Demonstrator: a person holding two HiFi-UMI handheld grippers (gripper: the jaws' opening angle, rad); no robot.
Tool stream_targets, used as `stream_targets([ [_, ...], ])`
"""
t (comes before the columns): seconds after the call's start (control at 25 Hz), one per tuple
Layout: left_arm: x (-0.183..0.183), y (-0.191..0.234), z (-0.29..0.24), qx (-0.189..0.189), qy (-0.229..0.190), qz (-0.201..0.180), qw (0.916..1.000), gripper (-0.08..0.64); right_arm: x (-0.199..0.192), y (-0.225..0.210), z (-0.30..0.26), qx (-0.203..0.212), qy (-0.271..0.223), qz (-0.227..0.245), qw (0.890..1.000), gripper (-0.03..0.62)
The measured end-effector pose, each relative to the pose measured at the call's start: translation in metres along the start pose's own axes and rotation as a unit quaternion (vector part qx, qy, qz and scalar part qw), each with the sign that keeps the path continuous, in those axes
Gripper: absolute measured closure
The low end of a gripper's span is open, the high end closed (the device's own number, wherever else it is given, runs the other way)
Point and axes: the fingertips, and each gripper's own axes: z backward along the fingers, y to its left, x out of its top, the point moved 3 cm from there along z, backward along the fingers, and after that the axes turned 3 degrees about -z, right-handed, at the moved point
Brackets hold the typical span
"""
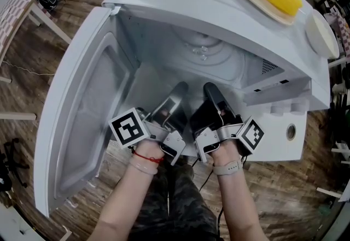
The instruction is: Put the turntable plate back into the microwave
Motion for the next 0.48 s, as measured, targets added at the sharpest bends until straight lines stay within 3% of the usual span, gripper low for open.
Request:
stream_targets([
  [0.2, 0.0007, 0.0024, -0.0014, 0.000, 0.013, 0.012, 0.9998, 0.462, 0.0028, 0.0019, -0.0047, -0.005, 0.002, 0.002, 1.000, 0.546],
  [0.36, 0.0013, 0.0064, -0.0009, 0.000, -0.004, 0.052, 0.9987, 0.500, 0.0020, 0.0015, -0.0061, -0.009, 0.006, 0.007, 1.000, 0.547],
  [0.48, 0.0019, 0.0068, -0.0001, 0.005, -0.006, 0.053, 0.9986, 0.503, 0.0013, 0.0007, -0.0063, -0.013, 0.009, 0.014, 1.000, 0.548],
])
